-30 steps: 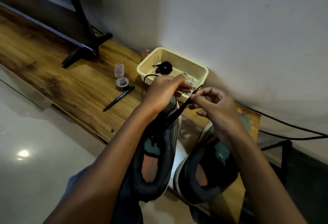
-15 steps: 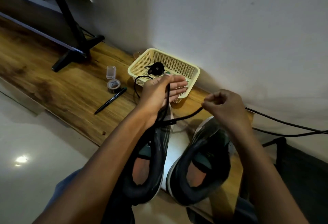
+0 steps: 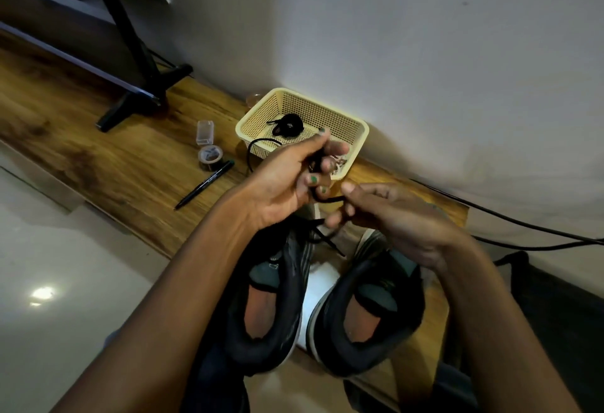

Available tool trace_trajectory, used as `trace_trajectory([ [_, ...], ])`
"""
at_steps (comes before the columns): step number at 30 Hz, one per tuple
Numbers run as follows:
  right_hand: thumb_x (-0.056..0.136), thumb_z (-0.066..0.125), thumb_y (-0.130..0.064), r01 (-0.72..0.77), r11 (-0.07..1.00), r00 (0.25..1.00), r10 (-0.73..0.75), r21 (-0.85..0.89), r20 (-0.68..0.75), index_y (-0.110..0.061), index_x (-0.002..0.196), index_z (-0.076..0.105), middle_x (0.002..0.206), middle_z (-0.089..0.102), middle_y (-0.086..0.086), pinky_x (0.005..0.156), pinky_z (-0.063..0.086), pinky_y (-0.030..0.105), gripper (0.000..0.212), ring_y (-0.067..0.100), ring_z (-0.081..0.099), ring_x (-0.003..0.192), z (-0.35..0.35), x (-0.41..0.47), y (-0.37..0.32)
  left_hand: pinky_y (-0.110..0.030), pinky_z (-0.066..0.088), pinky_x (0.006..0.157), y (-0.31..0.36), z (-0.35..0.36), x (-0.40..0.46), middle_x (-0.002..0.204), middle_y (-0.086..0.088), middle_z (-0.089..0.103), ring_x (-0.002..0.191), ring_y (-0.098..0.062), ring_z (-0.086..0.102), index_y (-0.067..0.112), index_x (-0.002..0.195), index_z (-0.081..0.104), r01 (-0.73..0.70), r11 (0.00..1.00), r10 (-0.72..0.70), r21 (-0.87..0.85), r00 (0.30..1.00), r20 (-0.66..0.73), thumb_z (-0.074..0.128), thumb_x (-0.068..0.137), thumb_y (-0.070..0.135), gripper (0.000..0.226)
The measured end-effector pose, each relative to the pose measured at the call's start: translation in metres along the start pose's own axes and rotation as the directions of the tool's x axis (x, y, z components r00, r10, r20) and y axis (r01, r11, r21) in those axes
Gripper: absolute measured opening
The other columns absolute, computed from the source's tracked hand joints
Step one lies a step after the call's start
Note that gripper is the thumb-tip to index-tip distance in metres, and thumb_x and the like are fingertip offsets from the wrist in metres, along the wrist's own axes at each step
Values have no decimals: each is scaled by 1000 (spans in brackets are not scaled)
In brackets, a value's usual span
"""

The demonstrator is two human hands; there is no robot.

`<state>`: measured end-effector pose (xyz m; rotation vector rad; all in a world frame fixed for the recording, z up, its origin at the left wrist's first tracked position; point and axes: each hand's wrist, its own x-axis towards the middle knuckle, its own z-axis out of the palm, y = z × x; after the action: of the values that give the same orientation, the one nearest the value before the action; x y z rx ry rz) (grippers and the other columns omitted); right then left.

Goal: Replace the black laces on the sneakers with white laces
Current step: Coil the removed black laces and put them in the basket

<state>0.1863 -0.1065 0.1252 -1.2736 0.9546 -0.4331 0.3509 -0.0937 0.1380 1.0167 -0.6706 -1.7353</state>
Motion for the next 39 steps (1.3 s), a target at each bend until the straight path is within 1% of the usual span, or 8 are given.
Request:
trace_trajectory([
  [4,84,62,-34,-23,981,973,66,191,-219,-13,62,54,50,53,2,65,45,26,31,16,51,53,-12,2,0,-15,43,44,-3,-1,-7,54,3,57,40,-4,48,8,79,66,100,905,-167,413,977,129,40,100,30,39],
  [8,94,55,-32,45,988,956,1,150,-292,-11,67,59,45,40,-4,52,37,20,34,11,38,48,-9,5,1,-26,55,73,-17,5,-3,78,-11,73,69,-17,70,5,88,68,187,822,-291,537,950,115,39,102,27,39],
  [16,101,45,-20,172,931,944,-249,-321,-216,-6,78,59,54,49,3,47,34,12,30,3,41,44,5,-3,-5,-22,52,62,-22,6,12,62,-2,66,54,-9,63,7,84,66,73,956,-23,283,984,-178,38,102,17,35],
  [24,103,40,-22,124,937,992,-114,-328,49,-8,82,62,53,57,1,59,41,20,33,9,52,51,21,0,7,-25,50,85,-10,5,12,95,-8,72,85,-16,69,6,101,66,0,970,-12,-243,999,-49,22,103,26,48],
  [28,102,40,-27,46,922,992,4,-385,129,-7,83,66,60,58,2,64,40,21,38,8,53,60,17,0,9,-19,53,59,-3,-1,8,80,-1,73,56,-3,64,6,108,63,4,895,26,-447,998,60,24,104,27,44],
  [33,92,55,-19,31,998,984,-39,-46,-176,-11,59,56,42,47,-6,65,40,26,34,22,49,59,-4,0,1,-10,38,35,11,-13,-4,56,6,60,28,0,39,8,91,73,98,956,-40,-276,977,208,38,95,25,39],
  [36,75,59,-16,94,900,981,-10,425,-196,-15,46,54,39,33,-3,64,40,28,29,22,37,55,-9,-2,-9,-13,41,40,7,-13,-7,62,2,65,35,-1,48,11,82,77,119,989,-139,92,956,259,40,91,29,42],
  [39,84,47,-15,104,832,976,19,545,-216,-11,60,46,44,28,0,50,41,23,25,17,35,50,-6,-5,-14,-22,54,58,-2,-10,-6,88,-10,74,60,-15,69,8,98,71,145,899,-290,414,904,313,33,100,28,43],
])
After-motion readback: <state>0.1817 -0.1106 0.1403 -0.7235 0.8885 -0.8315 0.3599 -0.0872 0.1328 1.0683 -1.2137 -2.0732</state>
